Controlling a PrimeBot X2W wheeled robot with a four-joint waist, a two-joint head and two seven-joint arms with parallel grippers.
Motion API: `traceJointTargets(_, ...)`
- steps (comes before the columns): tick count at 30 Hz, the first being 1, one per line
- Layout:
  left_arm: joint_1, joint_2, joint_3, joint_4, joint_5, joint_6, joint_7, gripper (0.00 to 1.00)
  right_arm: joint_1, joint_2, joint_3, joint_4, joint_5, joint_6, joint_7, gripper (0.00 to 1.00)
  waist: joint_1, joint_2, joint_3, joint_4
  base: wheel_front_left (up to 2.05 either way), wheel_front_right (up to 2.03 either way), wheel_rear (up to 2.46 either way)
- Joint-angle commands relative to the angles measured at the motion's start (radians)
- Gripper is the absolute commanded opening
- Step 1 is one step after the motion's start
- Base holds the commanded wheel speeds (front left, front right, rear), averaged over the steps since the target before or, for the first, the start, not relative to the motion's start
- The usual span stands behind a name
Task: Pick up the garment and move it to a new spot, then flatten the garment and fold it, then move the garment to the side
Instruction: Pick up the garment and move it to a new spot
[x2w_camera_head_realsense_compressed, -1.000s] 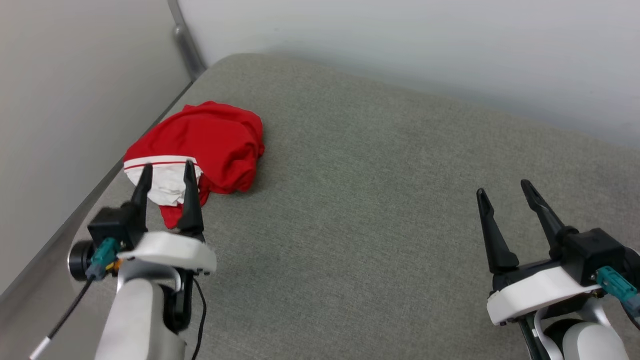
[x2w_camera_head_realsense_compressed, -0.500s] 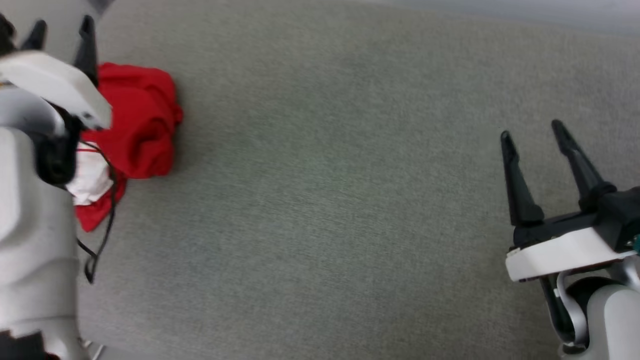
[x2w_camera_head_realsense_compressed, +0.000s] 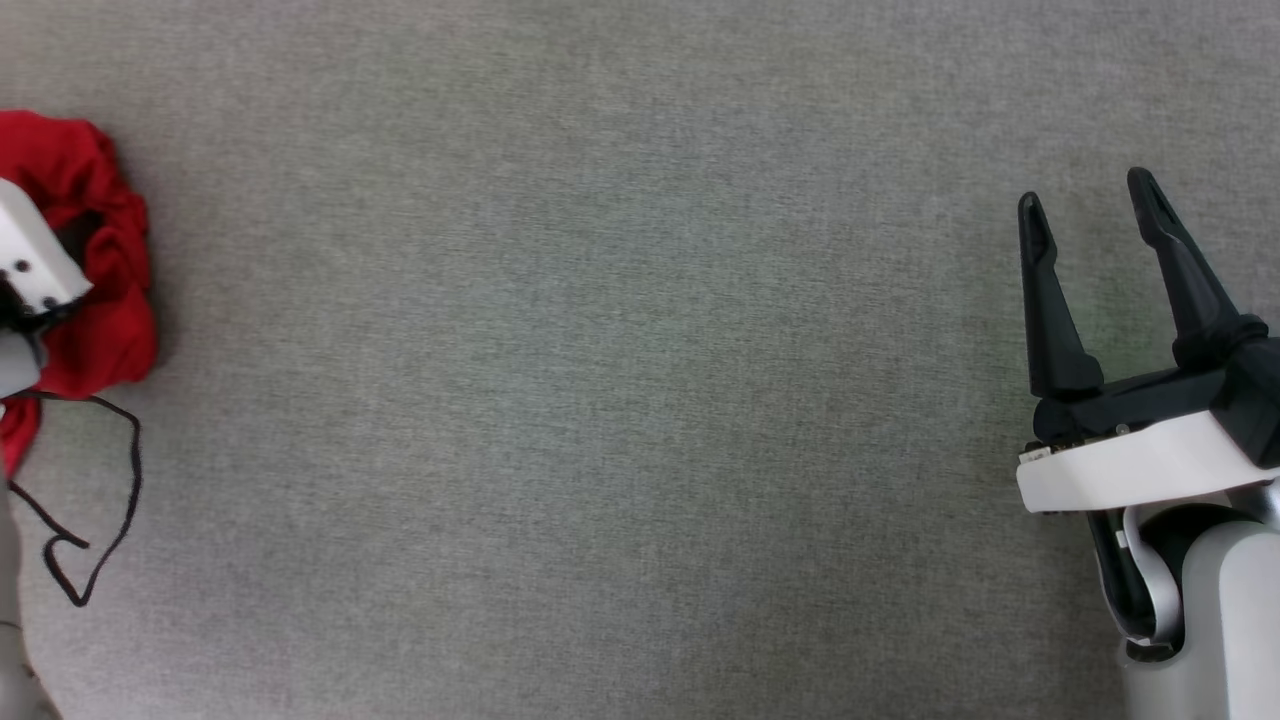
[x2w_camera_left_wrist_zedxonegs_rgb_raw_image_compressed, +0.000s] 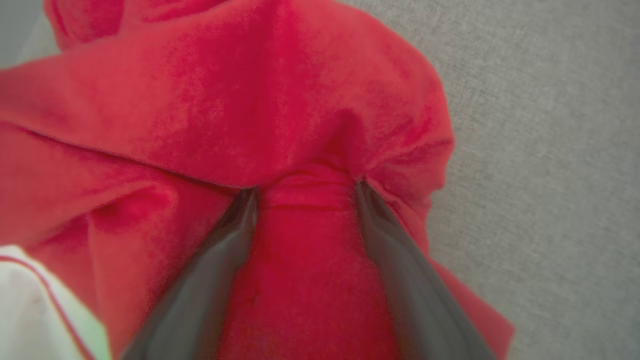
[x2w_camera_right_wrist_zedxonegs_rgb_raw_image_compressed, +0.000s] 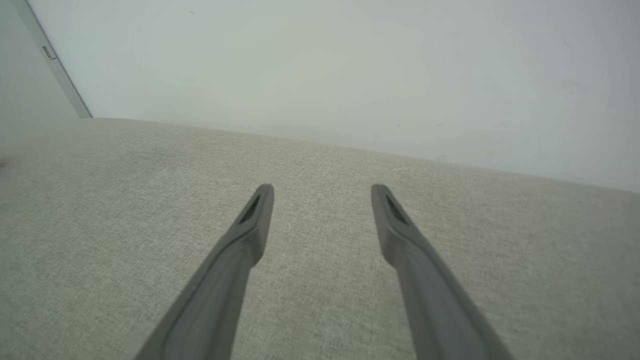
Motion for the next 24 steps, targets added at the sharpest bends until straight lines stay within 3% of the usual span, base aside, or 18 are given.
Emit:
traceJointTargets(1,0.047,-0.012,-0.001,0.04,-0.004,0.012,0.035,1.0,-0.015,0.001,0.002,0.003,0.004,0.0,-0.006,1.0,-0.0002,0.0,0.015,-0.015,0.0,0.0,0.0)
traceJointTargets(6,0.115,-0.028,0.003,0.092,-0.008,0.043,0.051,1.0,-0.026,0.002,-0.002,0.009,0.011,0.0,-0.011,1.0,-0.0002,0.0,0.018,-0.02,0.0,0.0,0.0)
traceJointTargets(7,0.119,-0.023,0.0,0.09,0.0,0.049,0.038,0.22,-0.026,0.002,-0.005,0.01,0.01,0.0,-0.011,1.0,-0.0002,0.0,0.016,-0.019,0.0,0.0,0.0)
traceJointTargets(8,0.119,-0.02,-0.005,0.086,0.007,0.052,0.025,0.0,-0.026,0.003,-0.006,0.012,0.009,0.0,-0.012,1.0,-0.0002,0.0,0.011,-0.017,0.0,0.0,0.0)
traceJointTargets(16,0.037,0.037,-0.033,-0.003,0.062,0.051,-0.181,0.0,-0.005,0.007,0.002,0.036,0.01,0.0,-0.021,1.0,-0.0002,0.0,-0.079,0.001,0.0,0.0,0.0)
traceJointTargets(24,-0.006,0.032,-0.067,-0.049,0.11,0.033,-0.454,0.0,0.044,0.019,-0.008,0.071,0.028,0.0,-0.039,1.0,-0.0002,0.0,-0.221,0.004,0.0,0.0,0.0)
